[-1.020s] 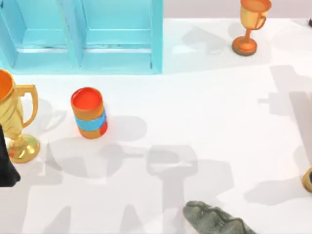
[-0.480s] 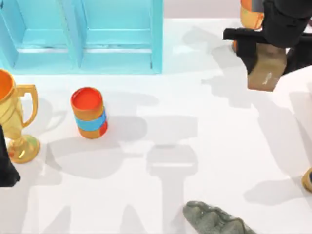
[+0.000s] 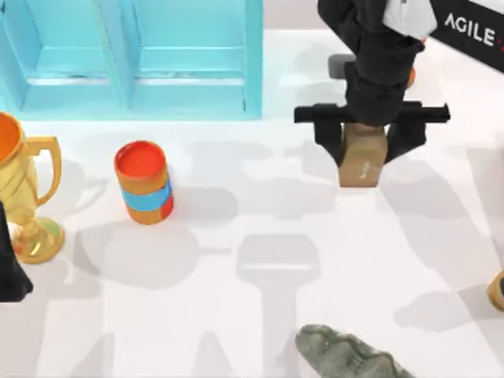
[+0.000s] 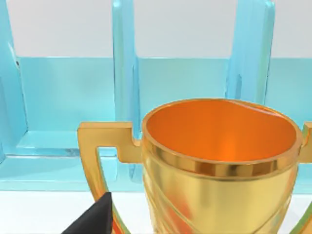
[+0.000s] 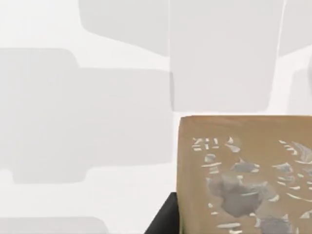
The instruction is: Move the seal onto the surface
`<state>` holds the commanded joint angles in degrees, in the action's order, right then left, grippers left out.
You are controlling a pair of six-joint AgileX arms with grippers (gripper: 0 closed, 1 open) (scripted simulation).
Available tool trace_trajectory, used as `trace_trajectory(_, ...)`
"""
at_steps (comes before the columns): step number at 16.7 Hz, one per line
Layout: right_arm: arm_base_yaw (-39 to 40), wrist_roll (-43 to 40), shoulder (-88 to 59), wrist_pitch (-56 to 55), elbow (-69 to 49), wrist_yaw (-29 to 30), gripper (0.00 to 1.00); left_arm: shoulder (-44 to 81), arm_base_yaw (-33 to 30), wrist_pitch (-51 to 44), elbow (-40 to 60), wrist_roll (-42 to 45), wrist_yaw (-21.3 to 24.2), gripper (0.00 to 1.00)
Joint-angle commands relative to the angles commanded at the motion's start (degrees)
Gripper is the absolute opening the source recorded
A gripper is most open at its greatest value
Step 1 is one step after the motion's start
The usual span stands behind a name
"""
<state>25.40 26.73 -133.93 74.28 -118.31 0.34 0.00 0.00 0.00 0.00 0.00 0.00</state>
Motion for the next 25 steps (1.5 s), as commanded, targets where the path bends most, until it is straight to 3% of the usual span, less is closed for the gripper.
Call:
trace_trajectory(15, 0.1, 0.1, -1.5, -9.2, 7.7, 0.0, 0.0, 0.0, 0.0, 0.0, 0.0, 0.0, 0.0, 1.0)
trace_trajectory(25, 0.1, 0.1, -1.5, -9.2, 7.7, 0.0, 0.75, 0.0, 0.0, 0.0, 0.0, 0.0, 0.0, 1.0)
